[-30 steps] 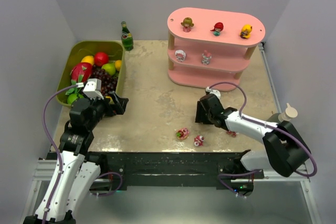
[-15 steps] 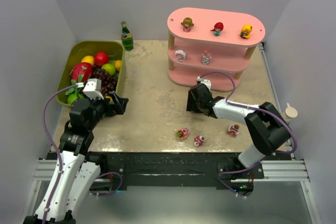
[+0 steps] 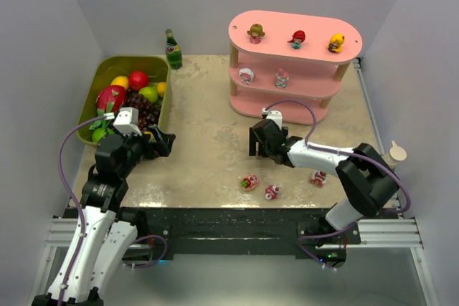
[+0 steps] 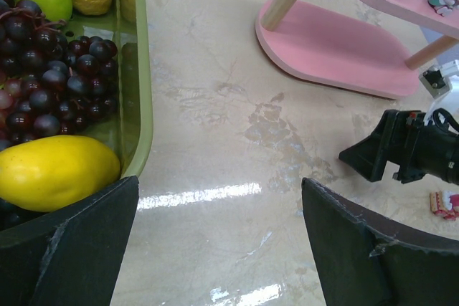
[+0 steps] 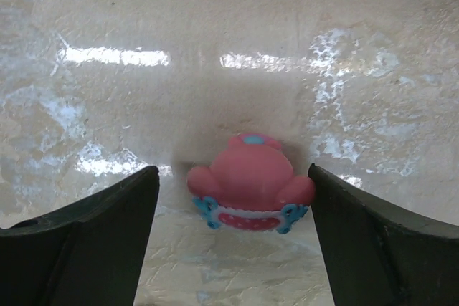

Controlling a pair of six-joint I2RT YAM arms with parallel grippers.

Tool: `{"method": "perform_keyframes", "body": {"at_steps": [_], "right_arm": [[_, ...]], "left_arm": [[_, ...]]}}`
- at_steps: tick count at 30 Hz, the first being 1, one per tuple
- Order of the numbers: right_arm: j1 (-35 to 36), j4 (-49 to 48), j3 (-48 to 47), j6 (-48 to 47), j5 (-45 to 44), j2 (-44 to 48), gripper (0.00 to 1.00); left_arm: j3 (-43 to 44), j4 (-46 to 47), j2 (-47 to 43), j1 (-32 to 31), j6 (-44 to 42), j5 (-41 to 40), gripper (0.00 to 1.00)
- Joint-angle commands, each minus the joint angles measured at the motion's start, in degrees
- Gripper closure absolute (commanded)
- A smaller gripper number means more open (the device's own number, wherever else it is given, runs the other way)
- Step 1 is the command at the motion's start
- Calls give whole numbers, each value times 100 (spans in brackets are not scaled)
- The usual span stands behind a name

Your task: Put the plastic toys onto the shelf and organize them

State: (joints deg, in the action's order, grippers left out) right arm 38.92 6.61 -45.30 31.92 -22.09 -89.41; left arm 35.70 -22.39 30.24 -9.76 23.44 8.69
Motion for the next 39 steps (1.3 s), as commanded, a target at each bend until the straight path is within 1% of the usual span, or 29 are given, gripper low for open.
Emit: {"method": "perform_keyframes", "body": {"at_steps": [1, 7, 12, 15, 17, 20, 23, 28, 35, 39], "right_arm": [[458, 164, -172, 208, -1016, -278, 14], [644, 165, -102, 648, -1587, -350, 18], [661, 60, 3, 841, -1729, -306, 18], [757, 121, 65, 1236, -1948, -288, 18], [985, 226, 39, 1588, -2158, -323, 18], [1319, 577, -145, 2255, -2379, -446, 16], [1478, 1086, -409, 2967, -2607, -727, 14], [1505, 2140, -944, 3977, -2923, -1376, 11], [1505, 2476, -1271, 4269, -3091, -1764, 9], [1496, 2889, -1359, 4515, -3363, -1835, 8]], "left_arm": [[-19, 42, -18, 35, 20, -7, 1], [-11, 33, -27, 35, 20, -7, 0], [-19, 33, -9, 35, 20, -16, 0], [-20, 33, -9, 35, 20, -16, 1], [-20, 42, -1, 35, 20, -16, 0], [-20, 42, 8, 36, 11, -16, 0], [-20, 42, -9, 35, 11, -7, 0], [-20, 42, -44, 35, 20, -7, 0], [-20, 51, -36, 35, 20, -7, 1], [-20, 33, -44, 35, 20, -16, 0]]}}
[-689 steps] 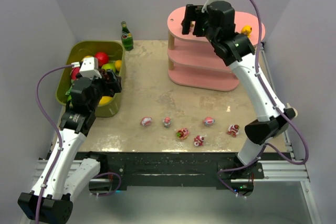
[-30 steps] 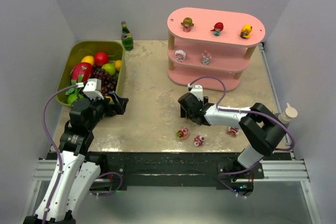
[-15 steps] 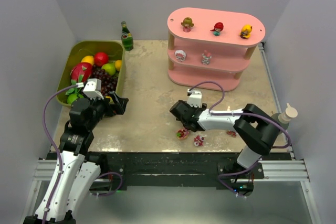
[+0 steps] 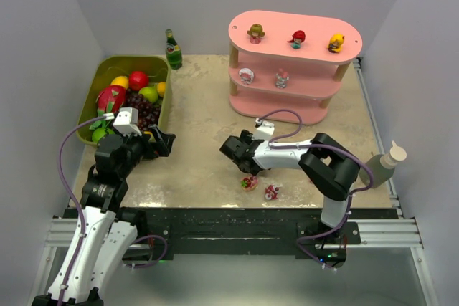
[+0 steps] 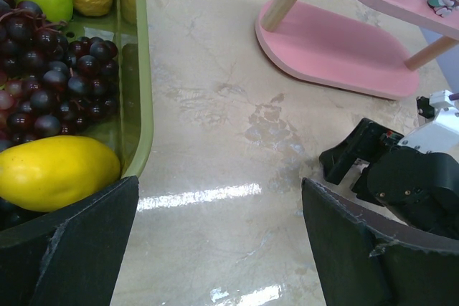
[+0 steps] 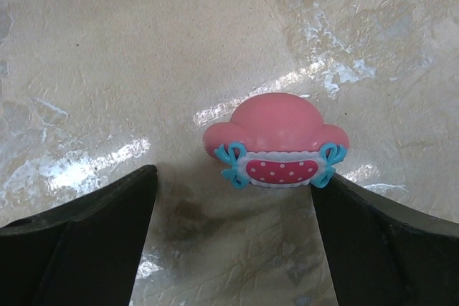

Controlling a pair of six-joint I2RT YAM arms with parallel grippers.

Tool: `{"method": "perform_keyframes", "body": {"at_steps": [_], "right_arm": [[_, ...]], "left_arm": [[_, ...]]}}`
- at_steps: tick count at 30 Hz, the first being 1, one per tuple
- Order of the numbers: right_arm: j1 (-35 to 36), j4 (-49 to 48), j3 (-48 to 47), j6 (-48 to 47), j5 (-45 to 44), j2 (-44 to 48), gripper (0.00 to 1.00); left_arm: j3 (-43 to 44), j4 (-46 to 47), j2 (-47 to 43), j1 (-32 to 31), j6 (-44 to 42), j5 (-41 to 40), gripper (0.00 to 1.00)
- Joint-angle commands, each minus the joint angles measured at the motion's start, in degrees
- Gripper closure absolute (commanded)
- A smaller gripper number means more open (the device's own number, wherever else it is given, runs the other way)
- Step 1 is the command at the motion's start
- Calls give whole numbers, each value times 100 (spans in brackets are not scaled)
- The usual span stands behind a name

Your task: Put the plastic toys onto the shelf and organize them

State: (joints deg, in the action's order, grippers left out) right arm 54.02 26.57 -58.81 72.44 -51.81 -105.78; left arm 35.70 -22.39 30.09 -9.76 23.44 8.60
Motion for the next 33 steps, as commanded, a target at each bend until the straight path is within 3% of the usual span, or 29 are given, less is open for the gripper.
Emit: {"method": "perform_keyframes", "body": {"at_steps": [1, 4, 13, 28, 33], "right_arm": [[-14, 981, 27, 524, -435, -189, 8], [-75, 921, 158, 456, -567, -101, 8], [-234, -572, 537, -757, -312, 57, 23], [-497, -986, 616, -881, -321, -66, 37], [-533, -1311, 765, -1083, -338, -40, 51]], "left_arm": [[-20, 33, -29, 35, 20, -8, 0], [-11, 33, -20, 35, 20, -8, 0], [-11, 24, -12, 35, 11, -25, 0], [-2, 16, 15, 35, 11, -25, 0], [-2, 24, 32, 35, 11, -25, 1]]}}
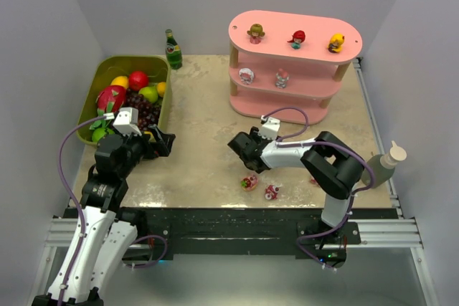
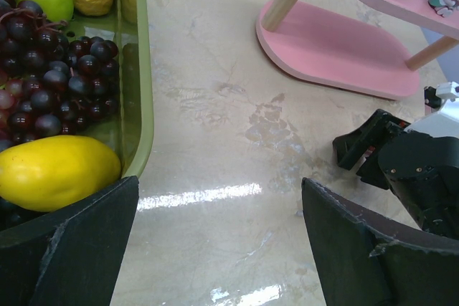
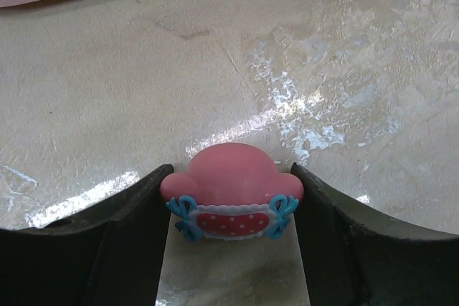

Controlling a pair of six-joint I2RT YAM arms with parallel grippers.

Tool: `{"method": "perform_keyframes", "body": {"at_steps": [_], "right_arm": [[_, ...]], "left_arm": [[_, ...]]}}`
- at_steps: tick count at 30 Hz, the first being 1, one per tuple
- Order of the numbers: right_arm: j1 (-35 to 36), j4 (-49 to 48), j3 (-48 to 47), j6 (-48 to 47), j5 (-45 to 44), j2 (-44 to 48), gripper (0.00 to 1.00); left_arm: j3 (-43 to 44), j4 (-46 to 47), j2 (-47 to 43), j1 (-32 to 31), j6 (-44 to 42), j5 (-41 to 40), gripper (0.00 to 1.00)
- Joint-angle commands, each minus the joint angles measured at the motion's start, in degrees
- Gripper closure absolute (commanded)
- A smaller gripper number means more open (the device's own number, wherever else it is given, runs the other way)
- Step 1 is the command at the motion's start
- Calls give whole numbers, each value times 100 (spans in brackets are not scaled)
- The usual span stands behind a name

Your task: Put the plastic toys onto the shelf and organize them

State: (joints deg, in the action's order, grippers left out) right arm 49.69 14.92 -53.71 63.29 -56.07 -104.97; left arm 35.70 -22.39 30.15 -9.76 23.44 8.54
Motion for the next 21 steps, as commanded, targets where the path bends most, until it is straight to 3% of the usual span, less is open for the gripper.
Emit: {"method": "perform_keyframes", "body": {"at_steps": [1, 8, 21], "right_arm": [[-100, -182, 274, -211, 70, -103, 53], [-126, -481, 467, -624, 70, 415, 68], [-477, -639, 467, -1942, 764, 1821, 71]], "left_arm": [[-2, 24, 26, 35, 11, -19, 1], [-11, 24, 26, 35, 11, -27, 1], [-2, 24, 0, 35, 11, -27, 0]]}}
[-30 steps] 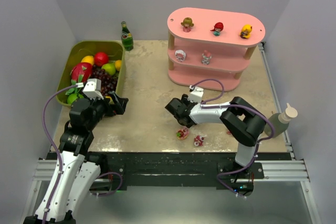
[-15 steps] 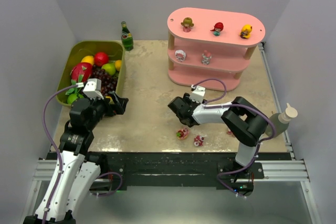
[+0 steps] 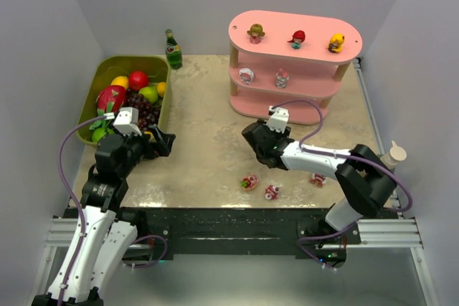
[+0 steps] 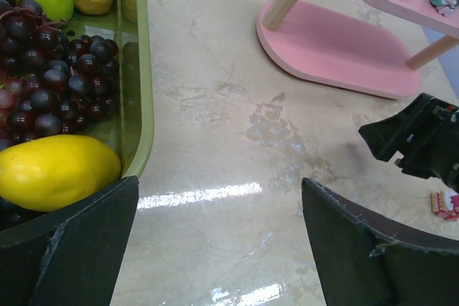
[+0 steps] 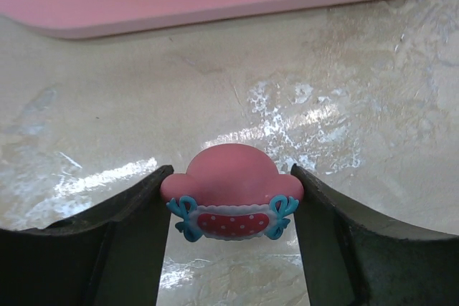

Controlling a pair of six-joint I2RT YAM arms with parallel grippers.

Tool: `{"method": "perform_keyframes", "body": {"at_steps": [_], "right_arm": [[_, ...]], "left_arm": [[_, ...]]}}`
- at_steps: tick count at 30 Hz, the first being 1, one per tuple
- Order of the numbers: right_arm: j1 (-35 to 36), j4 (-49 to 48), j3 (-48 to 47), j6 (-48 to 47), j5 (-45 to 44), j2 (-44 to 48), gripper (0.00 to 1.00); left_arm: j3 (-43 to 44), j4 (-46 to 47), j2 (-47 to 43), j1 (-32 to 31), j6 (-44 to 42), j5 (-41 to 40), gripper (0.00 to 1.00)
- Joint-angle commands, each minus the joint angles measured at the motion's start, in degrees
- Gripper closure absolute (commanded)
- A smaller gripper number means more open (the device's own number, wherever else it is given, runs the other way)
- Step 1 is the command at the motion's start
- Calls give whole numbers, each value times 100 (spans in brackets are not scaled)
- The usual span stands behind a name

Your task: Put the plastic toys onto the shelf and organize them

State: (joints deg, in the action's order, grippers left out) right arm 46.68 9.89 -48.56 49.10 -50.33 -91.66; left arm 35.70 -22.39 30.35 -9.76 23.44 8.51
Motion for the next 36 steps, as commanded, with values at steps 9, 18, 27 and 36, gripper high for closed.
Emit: {"method": "perform_keyframes", "body": {"at_steps": [9, 18, 27, 36], "right_arm": [[-641, 618, -487, -1139, 251, 1430, 70], [-1310, 1208, -1147, -1781, 260, 1871, 69], [-1846, 1261, -1736, -2308, 392, 1915, 68], [-2364, 1006, -2193, -3029, 963, 1590, 66]], "left_arm": [[-11, 24, -11, 35, 11, -25, 0], [-11, 24, 6, 35, 11, -25, 1], [-11, 24, 32, 35, 11, -25, 0], [-2, 7, 59, 35, 20, -78, 0]]}}
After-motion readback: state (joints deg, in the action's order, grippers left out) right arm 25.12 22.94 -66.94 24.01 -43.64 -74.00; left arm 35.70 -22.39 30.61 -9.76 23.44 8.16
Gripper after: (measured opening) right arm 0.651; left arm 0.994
